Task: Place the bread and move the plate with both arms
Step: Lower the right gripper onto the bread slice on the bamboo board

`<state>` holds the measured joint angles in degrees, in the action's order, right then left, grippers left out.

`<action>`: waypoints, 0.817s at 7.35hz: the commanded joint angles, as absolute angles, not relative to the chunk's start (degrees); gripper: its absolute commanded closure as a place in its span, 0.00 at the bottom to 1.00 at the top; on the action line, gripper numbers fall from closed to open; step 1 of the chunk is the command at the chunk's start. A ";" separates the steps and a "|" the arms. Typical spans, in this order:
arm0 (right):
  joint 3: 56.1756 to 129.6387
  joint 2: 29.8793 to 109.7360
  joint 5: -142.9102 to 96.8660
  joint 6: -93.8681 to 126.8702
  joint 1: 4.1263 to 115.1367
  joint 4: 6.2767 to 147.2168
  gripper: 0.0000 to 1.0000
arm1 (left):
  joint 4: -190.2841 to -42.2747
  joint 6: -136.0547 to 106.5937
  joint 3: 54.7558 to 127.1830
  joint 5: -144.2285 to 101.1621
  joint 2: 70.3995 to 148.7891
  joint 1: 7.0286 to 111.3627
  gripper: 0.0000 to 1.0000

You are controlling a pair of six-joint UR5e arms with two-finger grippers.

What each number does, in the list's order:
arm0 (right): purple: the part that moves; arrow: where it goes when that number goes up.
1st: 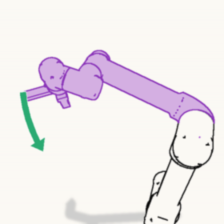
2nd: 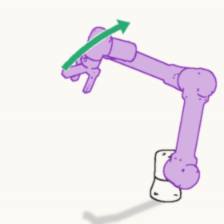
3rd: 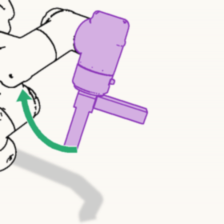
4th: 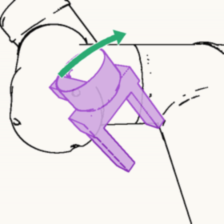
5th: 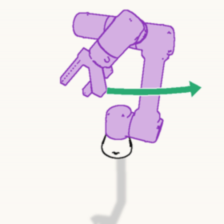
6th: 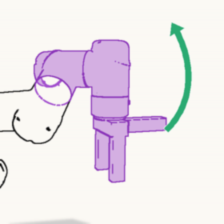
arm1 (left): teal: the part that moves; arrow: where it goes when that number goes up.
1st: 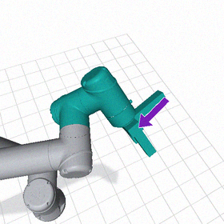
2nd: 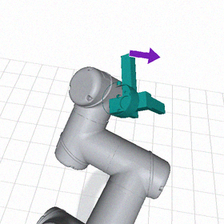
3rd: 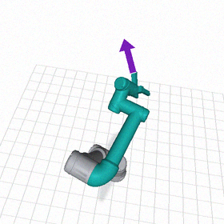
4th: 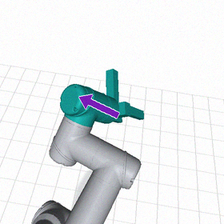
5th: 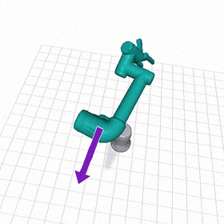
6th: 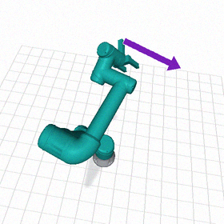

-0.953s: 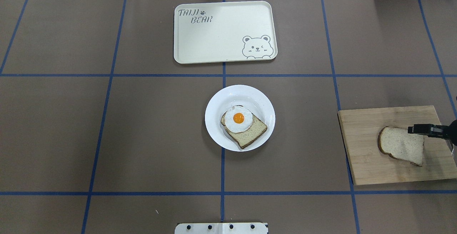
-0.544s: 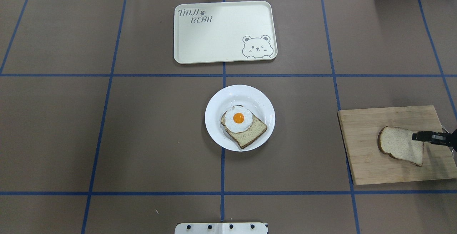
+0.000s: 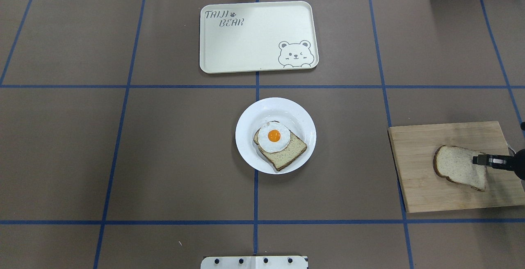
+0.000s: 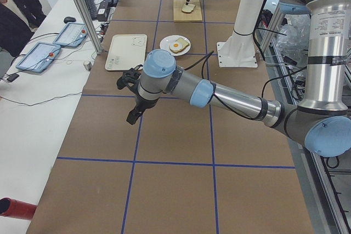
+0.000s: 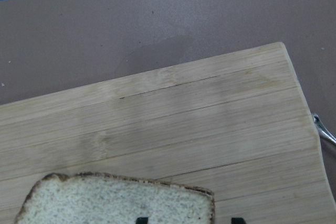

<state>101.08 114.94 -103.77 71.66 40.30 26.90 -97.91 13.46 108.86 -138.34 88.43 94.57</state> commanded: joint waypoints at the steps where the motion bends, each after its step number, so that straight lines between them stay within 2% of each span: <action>1: 100.99 114.87 -102.75 71.54 39.29 26.89 0.57 | -97.91 13.45 108.81 -138.34 88.42 94.57 0.01; 2: 100.99 114.87 -102.40 71.46 38.68 26.89 0.59 | -97.91 13.45 108.81 -138.34 88.50 94.57 0.01; 4: 100.99 115.13 -102.39 70.58 38.41 26.89 1.00 | -97.91 13.45 108.72 -138.34 88.42 94.57 0.01; 6: 101.16 115.22 -102.74 68.92 38.50 26.89 1.00 | -97.91 13.45 108.72 -138.34 88.42 94.57 0.01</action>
<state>101.06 115.13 -102.51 70.25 38.46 26.90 -97.90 13.45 108.77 -138.34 88.43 94.57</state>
